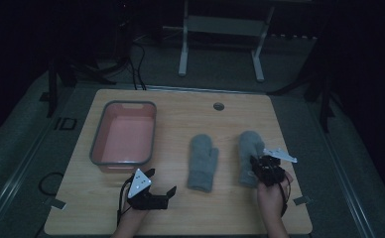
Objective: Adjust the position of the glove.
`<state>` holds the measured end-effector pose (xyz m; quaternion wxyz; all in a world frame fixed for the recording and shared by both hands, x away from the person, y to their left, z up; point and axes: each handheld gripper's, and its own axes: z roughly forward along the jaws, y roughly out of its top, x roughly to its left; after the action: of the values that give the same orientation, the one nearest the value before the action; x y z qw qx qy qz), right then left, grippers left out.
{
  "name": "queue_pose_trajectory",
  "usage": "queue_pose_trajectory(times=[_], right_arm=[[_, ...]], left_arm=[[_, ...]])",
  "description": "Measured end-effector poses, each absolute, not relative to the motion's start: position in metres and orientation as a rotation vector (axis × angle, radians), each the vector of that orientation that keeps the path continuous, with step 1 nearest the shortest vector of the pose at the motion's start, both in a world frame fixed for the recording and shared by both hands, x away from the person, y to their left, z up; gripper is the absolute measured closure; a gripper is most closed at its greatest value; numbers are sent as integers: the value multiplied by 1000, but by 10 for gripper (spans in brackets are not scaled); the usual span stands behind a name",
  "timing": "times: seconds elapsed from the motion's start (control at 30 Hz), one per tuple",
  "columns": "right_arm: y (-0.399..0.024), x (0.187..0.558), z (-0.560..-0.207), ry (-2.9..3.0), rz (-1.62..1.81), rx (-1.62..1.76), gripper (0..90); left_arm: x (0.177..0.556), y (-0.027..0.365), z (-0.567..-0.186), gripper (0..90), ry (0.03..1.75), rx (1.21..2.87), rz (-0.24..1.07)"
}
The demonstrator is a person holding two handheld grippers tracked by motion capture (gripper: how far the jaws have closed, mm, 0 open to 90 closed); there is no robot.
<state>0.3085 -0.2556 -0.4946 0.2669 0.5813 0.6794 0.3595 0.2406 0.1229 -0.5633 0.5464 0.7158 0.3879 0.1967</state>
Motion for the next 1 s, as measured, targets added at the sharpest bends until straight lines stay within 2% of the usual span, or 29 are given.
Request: queue_pose_trajectory(times=[0.37,0.73,1.0], right_arm=[[-178,307,-476,1891,1055,1522,801],[-129,310,-492,1970,1103,1549,799],[-114,314,-513,1975,1085,1592,775]], left_arm=[[239,122,-561,9,895,1704,473],[237,123,-560,9,882,1698,462],[237,123,-559,9,877,1694,450]])
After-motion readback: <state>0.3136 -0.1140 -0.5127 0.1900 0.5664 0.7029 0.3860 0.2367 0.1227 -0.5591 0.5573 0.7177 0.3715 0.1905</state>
